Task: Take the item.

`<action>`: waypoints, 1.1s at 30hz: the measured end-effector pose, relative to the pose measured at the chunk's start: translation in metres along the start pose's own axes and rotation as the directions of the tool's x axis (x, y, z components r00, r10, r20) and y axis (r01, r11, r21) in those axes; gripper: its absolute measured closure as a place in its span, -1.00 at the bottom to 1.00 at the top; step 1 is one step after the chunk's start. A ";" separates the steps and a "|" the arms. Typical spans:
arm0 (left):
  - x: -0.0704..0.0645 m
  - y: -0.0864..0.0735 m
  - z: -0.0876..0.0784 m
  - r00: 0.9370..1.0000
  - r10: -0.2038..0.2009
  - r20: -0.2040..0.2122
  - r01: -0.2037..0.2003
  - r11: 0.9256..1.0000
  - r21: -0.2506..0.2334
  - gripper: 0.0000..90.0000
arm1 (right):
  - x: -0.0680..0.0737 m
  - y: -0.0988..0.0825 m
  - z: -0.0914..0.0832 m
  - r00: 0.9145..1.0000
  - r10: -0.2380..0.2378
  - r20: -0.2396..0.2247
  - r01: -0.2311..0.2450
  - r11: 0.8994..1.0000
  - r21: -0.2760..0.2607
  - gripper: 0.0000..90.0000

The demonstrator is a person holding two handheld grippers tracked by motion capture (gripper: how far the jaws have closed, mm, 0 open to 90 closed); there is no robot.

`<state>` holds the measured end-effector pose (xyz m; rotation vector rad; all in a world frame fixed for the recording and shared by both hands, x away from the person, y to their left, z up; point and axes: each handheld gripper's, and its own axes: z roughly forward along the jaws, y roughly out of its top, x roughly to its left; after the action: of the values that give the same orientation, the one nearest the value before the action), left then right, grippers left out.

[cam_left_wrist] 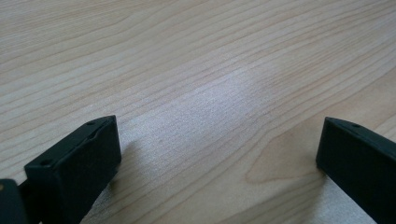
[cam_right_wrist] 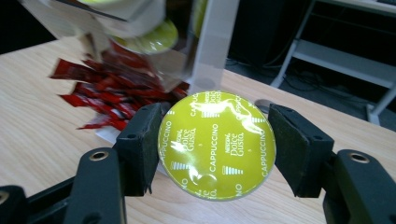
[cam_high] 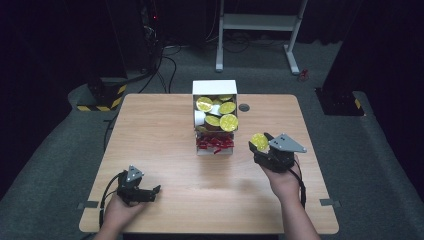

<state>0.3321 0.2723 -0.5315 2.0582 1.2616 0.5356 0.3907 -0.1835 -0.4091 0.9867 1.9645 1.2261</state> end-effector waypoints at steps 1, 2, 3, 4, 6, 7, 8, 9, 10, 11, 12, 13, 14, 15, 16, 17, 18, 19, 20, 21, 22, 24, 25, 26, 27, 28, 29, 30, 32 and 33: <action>0.000 0.000 0.000 1.000 0.003 -0.001 -0.003 1.000 0.000 -0.99 | -0.002 0.000 0.001 1.000 0.004 0.003 -0.004 1.000 0.002 -0.16; 0.000 0.000 0.000 1.000 -0.001 -0.001 0.001 1.000 -0.001 -0.99 | -0.003 -0.001 0.003 1.000 0.002 0.010 -0.002 1.000 0.004 -0.16; 0.000 0.000 0.000 1.000 0.002 -0.001 -0.002 1.000 0.000 -0.99 | -0.004 -0.001 0.004 1.000 0.002 0.019 -0.002 1.000 0.006 -0.16; 0.000 0.000 0.000 1.000 0.002 -0.001 -0.002 1.000 0.000 -0.99 | -0.005 -0.001 0.006 1.000 -0.001 0.026 0.001 1.000 0.008 -0.16; 0.000 0.000 0.000 1.000 -0.001 -0.001 0.001 1.000 -0.001 -0.99 | -0.007 -0.002 0.009 0.999 -0.001 0.034 0.001 1.000 0.013 -0.16; 0.000 0.000 0.000 1.000 0.002 -0.001 -0.002 1.000 -0.001 -0.99 | -0.008 -0.003 0.011 0.999 0.000 0.039 -0.001 1.000 0.020 -0.16; 0.000 0.000 0.000 1.000 0.002 -0.002 -0.002 1.000 -0.001 -0.99 | -0.010 -0.004 0.014 0.999 0.005 0.046 -0.007 0.999 0.031 -0.16; 0.000 0.000 0.000 1.000 0.003 -0.002 -0.003 1.000 0.000 -0.99 | -0.011 -0.004 0.015 0.999 0.013 0.049 -0.014 0.999 0.035 -0.16; 0.000 0.000 0.000 1.000 0.002 -0.002 -0.002 1.000 -0.001 -0.99 | -0.013 -0.005 0.017 0.999 0.019 0.047 -0.021 0.999 0.037 -0.16; 0.000 0.000 0.000 1.000 -0.001 -0.002 0.001 1.000 -0.002 -0.99 | -0.015 -0.007 0.020 0.999 0.026 0.047 -0.028 0.999 0.039 -0.16; 0.000 0.000 0.000 1.000 -0.001 -0.003 0.001 1.000 -0.001 -0.99 | -0.016 -0.008 0.023 0.998 0.034 0.049 -0.036 0.998 0.045 -0.16; 0.000 0.000 0.000 1.000 0.000 -0.004 0.000 1.000 -0.001 -0.99 | -0.017 -0.009 0.025 0.998 0.032 0.054 -0.035 0.998 0.053 -0.16; 0.000 0.000 0.000 1.000 0.000 -0.004 0.000 1.000 -0.001 -0.99 | -0.019 -0.011 0.028 0.998 0.034 0.056 -0.037 0.998 0.058 -0.16; 0.000 0.000 0.000 1.000 0.000 -0.004 0.000 1.000 -0.001 -0.98 | -0.020 -0.013 0.030 0.998 0.038 0.058 -0.042 0.997 0.060 -0.16; 0.000 0.000 0.000 1.000 0.000 -0.004 0.000 1.000 -0.001 -0.98 | -0.022 -0.014 0.033 0.997 0.044 0.057 -0.048 0.997 0.068 -0.16; 0.000 0.000 0.000 1.000 0.000 -0.004 0.000 1.000 -0.001 -0.98 | -0.023 -0.016 0.036 0.997 0.048 0.058 -0.053 0.996 0.075 -0.16; 0.000 0.000 0.000 1.000 0.000 -0.004 0.000 1.000 -0.001 -0.98 | -0.026 -0.019 0.039 0.997 0.052 0.061 -0.057 0.995 0.083 -0.16; 0.000 0.000 0.000 1.000 0.000 -0.004 0.000 1.000 -0.001 -0.98 | -0.027 -0.020 0.041 0.996 0.053 0.065 -0.059 0.994 0.091 -0.16; -0.001 0.000 0.000 1.000 -0.001 -0.004 0.001 1.000 -0.001 -0.99 | -0.029 -0.023 0.044 0.996 0.058 0.069 -0.065 0.993 0.100 -0.16; 0.000 0.000 0.000 1.000 0.000 -0.004 0.000 1.000 -0.001 -0.98 | -0.031 -0.026 0.046 0.995 0.065 0.072 -0.072 0.992 0.106 -0.16; -0.001 0.000 -0.001 1.000 -0.001 -0.005 0.001 1.000 -0.001 -0.98 | -0.033 -0.027 0.048 0.995 0.072 0.075 -0.080 0.990 0.114 -0.16; -0.001 0.000 -0.001 1.000 -0.002 -0.006 0.002 1.000 -0.001 -0.98 | -0.037 -0.032 0.053 0.993 0.087 0.081 -0.096 0.987 0.126 -0.16; -0.001 0.000 -0.001 1.000 -0.002 -0.005 0.002 1.000 -0.001 -0.98 | -0.039 -0.034 0.054 0.992 0.091 0.086 -0.102 0.986 0.134 -0.16; -0.001 0.000 -0.001 1.000 -0.002 -0.004 0.002 1.000 0.000 -0.98 | -0.041 -0.037 0.057 0.992 0.088 0.093 -0.101 0.984 0.144 -0.16; -0.001 0.000 -0.001 1.000 -0.002 -0.004 0.002 1.000 0.000 -0.98 | -0.042 -0.038 0.058 0.991 0.093 0.095 -0.107 0.983 0.148 -0.16; -0.001 0.000 -0.001 1.000 -0.002 -0.005 0.002 1.000 0.000 -0.98 | -0.043 -0.041 0.059 0.991 0.091 0.103 -0.106 0.982 0.154 -0.16; -0.001 0.000 -0.001 1.000 -0.002 -0.005 0.002 1.000 0.000 -0.98 | -0.043 -0.041 0.059 0.991 0.091 0.103 -0.106 0.982 0.154 -0.16; -0.001 0.000 -0.001 1.000 -0.002 -0.005 0.002 1.000 0.000 -0.98 | -0.046 -0.044 0.061 0.989 0.090 0.115 -0.108 0.981 0.161 -0.16; -0.001 0.000 -0.001 1.000 -0.002 -0.005 0.002 1.000 0.000 -0.98 | -0.049 -0.047 0.062 0.987 0.106 0.120 -0.125 0.978 0.167 -0.16; -0.001 0.000 -0.001 1.000 -0.003 -0.005 0.003 1.000 -0.001 -0.98 | -0.050 -0.048 0.063 0.987 0.108 0.123 -0.128 0.977 0.170 -0.16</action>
<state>0.3309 0.2719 -0.5314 2.0557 1.2664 0.5399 0.4549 -0.2111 -0.4717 1.2512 1.9755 1.0455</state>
